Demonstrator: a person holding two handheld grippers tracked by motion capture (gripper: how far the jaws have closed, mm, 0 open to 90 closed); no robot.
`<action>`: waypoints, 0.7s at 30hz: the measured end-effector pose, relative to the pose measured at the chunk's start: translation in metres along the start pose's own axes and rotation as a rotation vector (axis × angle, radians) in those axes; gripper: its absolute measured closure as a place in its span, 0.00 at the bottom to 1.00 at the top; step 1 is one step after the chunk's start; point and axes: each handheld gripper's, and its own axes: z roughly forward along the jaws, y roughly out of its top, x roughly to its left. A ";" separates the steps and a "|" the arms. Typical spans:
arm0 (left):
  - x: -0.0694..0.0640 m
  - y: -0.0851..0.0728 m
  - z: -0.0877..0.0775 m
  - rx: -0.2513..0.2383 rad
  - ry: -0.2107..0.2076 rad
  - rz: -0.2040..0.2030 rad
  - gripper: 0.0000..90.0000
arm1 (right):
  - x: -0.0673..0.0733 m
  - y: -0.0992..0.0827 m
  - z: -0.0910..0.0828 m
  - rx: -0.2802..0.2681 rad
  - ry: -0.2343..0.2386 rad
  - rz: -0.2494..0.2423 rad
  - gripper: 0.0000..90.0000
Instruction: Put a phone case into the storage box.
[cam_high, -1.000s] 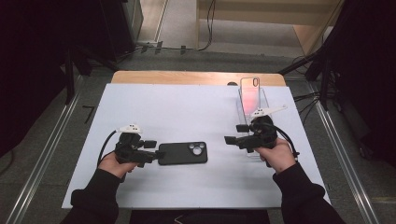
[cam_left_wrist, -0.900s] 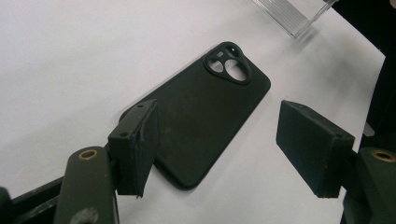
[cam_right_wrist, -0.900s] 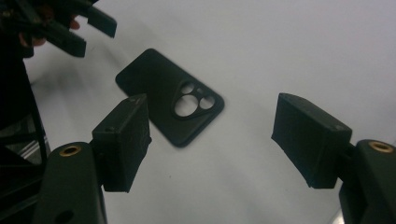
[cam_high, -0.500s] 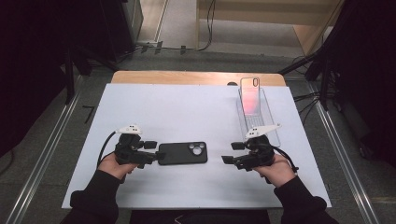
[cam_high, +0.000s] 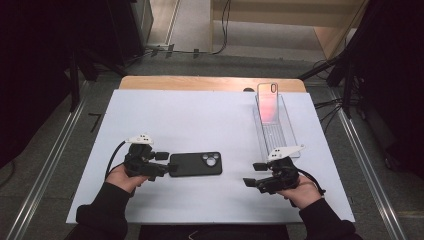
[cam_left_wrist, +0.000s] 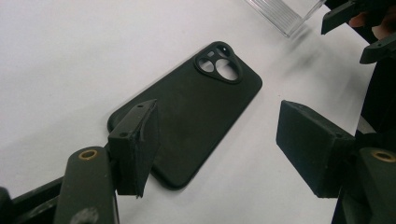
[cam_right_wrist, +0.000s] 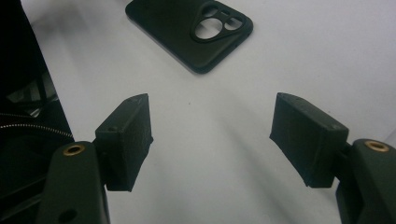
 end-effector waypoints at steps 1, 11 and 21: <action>0.000 0.000 0.001 -0.005 -0.003 0.001 0.33 | 0.000 0.000 0.000 0.002 0.000 0.004 0.30; 0.016 0.022 0.010 0.003 0.023 -0.063 0.27 | -0.004 -0.001 -0.001 0.004 -0.013 0.004 0.30; 0.036 0.041 0.027 0.023 0.094 -0.060 0.37 | -0.004 -0.001 0.001 0.014 0.000 0.003 0.30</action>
